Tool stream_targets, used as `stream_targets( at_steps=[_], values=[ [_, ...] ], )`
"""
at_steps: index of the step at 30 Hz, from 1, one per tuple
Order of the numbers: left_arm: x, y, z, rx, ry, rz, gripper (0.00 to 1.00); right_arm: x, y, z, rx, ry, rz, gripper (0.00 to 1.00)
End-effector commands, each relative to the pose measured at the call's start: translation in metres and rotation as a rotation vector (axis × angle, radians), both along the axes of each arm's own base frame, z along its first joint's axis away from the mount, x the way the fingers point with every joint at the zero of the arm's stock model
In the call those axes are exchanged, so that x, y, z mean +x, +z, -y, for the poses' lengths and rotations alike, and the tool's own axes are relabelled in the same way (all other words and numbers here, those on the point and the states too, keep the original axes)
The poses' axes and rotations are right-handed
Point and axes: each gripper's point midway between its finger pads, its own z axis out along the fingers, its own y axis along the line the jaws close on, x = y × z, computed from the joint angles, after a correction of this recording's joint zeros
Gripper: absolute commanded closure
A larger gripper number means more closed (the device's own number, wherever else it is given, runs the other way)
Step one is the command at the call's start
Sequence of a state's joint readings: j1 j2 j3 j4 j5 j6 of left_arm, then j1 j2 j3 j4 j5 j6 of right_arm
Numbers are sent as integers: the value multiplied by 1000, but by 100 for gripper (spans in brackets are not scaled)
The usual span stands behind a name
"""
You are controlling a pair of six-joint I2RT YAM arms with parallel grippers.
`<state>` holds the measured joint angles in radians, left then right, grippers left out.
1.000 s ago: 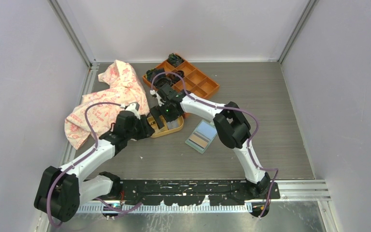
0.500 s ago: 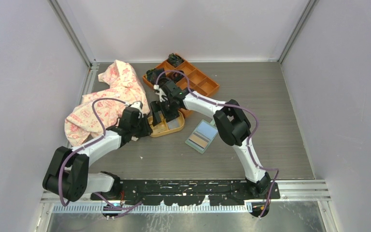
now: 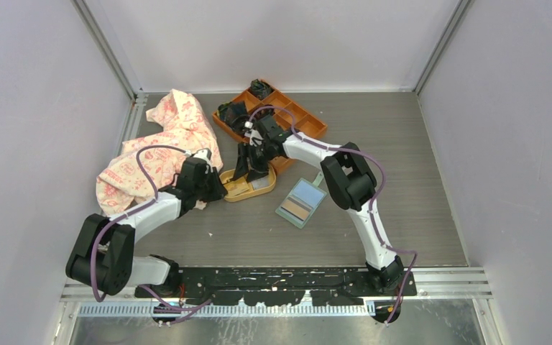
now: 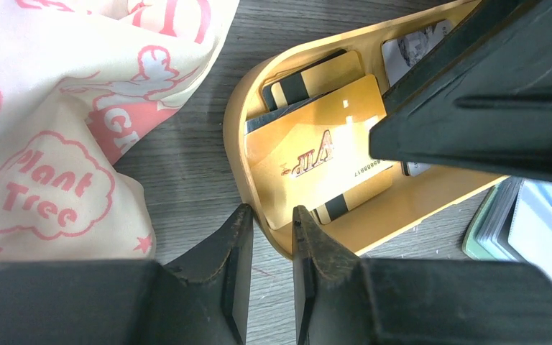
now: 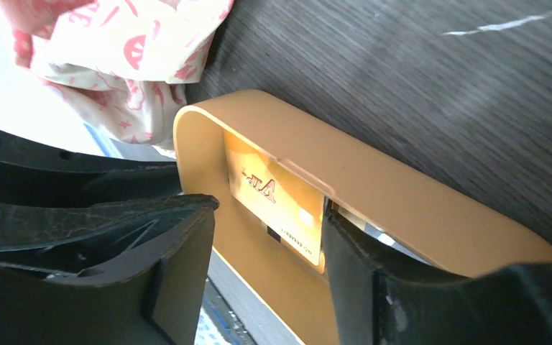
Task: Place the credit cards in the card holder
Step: Pick up the credit card from the storage box.
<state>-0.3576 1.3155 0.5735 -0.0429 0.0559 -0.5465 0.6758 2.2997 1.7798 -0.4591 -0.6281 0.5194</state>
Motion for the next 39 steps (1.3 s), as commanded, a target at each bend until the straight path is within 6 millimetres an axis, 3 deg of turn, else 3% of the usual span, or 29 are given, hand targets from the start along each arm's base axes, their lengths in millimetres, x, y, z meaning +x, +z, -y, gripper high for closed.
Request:
stream_targets(
  at_steps=[1,8,14,19,24,30,39],
  values=[
    [3,14,28,-114,-86,36,87,7,25,-13,175,-28,-62,42],
    [4,16,29,-121,-78,33,87,1,51,-17,282,-3,-98,54],
    [3,17,28,-119,-76,31,87,0,46,-17,274,-3,-111,59],
    [2,17,29,-121,-79,29,87,0,44,-17,271,-3,-115,69],
    [2,17,30,-124,-81,29,87,-1,41,-17,268,-5,-125,70],
    [2,19,30,-130,-81,29,87,-2,21,-5,114,16,-48,69],
    [1,23,29,-129,-78,35,86,-9,23,7,56,72,13,69]
  ],
)
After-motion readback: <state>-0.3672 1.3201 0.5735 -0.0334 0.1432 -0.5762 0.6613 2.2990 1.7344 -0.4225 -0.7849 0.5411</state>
